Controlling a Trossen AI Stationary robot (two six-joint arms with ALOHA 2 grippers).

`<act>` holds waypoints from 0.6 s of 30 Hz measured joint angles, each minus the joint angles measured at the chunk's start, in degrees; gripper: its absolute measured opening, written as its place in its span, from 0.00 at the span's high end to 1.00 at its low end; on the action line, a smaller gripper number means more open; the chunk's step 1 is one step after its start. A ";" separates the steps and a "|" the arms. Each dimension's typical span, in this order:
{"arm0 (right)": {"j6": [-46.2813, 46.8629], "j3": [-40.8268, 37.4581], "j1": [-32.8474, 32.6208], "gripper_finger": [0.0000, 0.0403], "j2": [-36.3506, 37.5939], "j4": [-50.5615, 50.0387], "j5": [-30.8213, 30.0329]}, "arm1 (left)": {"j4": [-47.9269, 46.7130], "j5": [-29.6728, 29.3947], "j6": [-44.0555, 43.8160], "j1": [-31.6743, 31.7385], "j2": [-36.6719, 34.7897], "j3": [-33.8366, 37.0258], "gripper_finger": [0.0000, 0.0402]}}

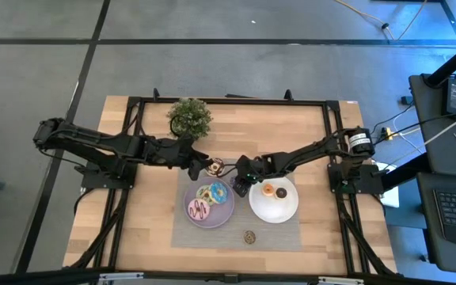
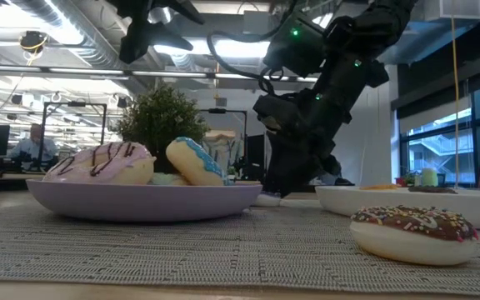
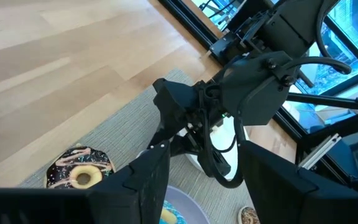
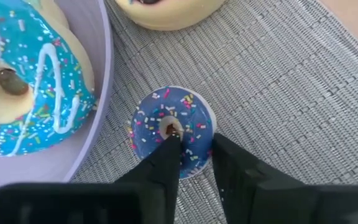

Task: Pick & Place donuts
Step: Put the small purple donut on the white plate

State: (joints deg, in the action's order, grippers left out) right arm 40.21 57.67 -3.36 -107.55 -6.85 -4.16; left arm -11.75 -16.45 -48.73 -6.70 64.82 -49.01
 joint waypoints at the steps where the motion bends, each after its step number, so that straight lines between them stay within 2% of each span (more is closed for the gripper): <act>1: -0.02 0.00 0.00 0.79 0.00 -0.02 0.00 | 0.00 0.00 0.00 0.00 0.00 0.00 0.53; 7: -1.98 -0.02 0.00 0.85 0.72 -0.47 -0.06 | 0.00 0.02 -0.01 0.00 0.00 0.00 0.53; 11: -4.96 -0.09 0.04 0.85 4.29 -1.50 -0.27 | 0.00 0.02 0.00 0.00 0.00 0.00 0.52; 18: -9.15 -0.07 -1.92 0.85 13.71 -13.64 2.93 | -0.02 0.02 0.00 0.00 0.00 0.00 0.53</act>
State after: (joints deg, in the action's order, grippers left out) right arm 31.05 57.60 -5.27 -93.84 -20.49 -1.23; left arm -11.77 -16.43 -48.73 -6.70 64.82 -49.01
